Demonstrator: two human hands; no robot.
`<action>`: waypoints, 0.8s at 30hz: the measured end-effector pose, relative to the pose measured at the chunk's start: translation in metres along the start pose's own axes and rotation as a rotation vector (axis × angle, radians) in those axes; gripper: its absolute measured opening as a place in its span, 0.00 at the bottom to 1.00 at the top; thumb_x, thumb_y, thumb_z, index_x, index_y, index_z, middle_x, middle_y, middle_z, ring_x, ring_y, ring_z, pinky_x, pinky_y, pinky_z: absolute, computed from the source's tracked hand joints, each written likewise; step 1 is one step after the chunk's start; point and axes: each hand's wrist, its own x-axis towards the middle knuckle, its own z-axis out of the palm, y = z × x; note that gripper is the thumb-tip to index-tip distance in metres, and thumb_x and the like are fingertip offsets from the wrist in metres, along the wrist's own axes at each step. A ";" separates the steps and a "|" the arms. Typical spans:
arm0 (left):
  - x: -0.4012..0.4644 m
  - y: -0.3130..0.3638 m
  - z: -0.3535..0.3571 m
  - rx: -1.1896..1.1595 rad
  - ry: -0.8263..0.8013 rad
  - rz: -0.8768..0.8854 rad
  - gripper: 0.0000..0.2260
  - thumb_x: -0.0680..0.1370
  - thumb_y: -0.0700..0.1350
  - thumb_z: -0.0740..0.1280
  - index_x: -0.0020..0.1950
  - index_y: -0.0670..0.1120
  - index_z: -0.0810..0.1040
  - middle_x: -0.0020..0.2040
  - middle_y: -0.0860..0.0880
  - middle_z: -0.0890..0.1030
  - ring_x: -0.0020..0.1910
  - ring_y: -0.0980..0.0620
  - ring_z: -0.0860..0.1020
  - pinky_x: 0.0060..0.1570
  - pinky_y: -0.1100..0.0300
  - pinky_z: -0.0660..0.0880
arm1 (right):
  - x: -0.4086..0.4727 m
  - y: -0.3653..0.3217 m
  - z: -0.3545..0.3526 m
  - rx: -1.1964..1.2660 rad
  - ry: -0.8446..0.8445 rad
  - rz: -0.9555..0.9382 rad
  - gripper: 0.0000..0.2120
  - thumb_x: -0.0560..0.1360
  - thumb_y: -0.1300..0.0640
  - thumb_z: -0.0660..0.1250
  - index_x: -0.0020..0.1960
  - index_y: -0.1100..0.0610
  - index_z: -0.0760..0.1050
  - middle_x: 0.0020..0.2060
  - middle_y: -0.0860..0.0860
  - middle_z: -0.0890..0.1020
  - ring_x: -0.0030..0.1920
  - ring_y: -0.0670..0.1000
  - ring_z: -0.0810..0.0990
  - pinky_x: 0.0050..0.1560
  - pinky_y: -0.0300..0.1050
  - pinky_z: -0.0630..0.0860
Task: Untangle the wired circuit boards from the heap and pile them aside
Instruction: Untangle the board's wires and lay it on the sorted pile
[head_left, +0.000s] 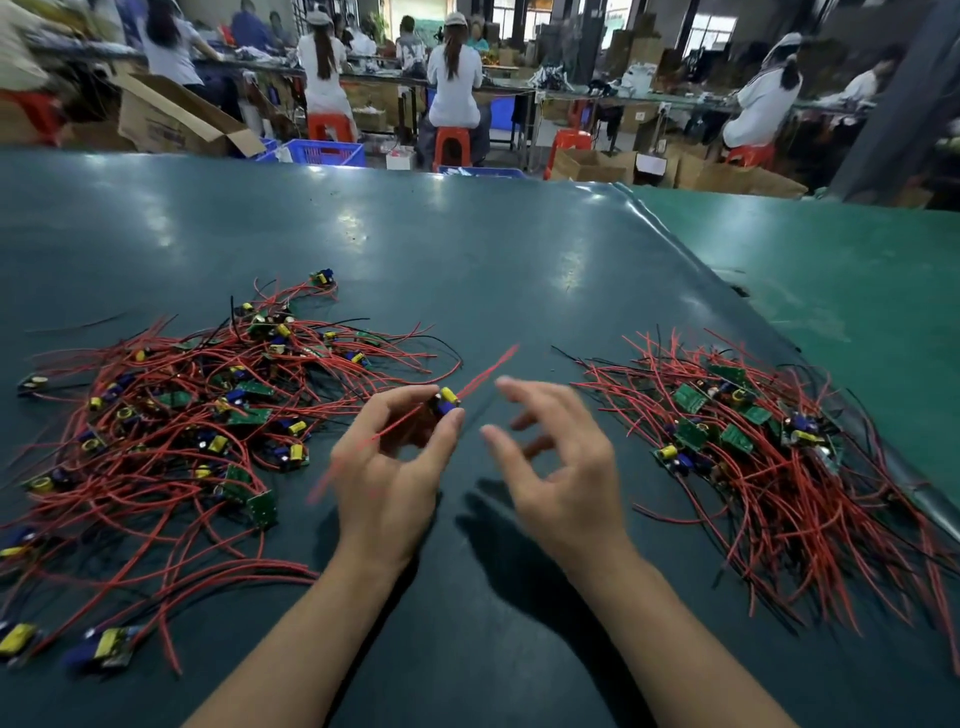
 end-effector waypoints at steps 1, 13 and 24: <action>0.000 0.000 -0.001 0.125 0.004 0.121 0.13 0.70 0.32 0.75 0.50 0.46 0.81 0.42 0.52 0.82 0.40 0.58 0.79 0.44 0.66 0.75 | -0.002 -0.001 0.003 0.027 -0.104 -0.036 0.17 0.74 0.63 0.72 0.62 0.60 0.78 0.54 0.51 0.80 0.50 0.48 0.80 0.45 0.40 0.78; 0.001 0.002 -0.007 0.499 -0.154 0.475 0.19 0.72 0.29 0.73 0.61 0.38 0.80 0.56 0.41 0.81 0.55 0.43 0.80 0.54 0.49 0.78 | -0.004 -0.002 0.004 0.151 -0.253 -0.009 0.21 0.73 0.66 0.71 0.66 0.63 0.76 0.59 0.55 0.81 0.54 0.51 0.83 0.50 0.44 0.82; 0.000 0.005 -0.003 0.529 -0.101 0.597 0.15 0.71 0.36 0.75 0.57 0.35 0.81 0.48 0.42 0.81 0.48 0.44 0.77 0.51 0.49 0.75 | 0.001 -0.016 0.000 0.566 0.103 0.375 0.07 0.76 0.61 0.70 0.44 0.52 0.85 0.39 0.52 0.86 0.38 0.50 0.84 0.31 0.41 0.78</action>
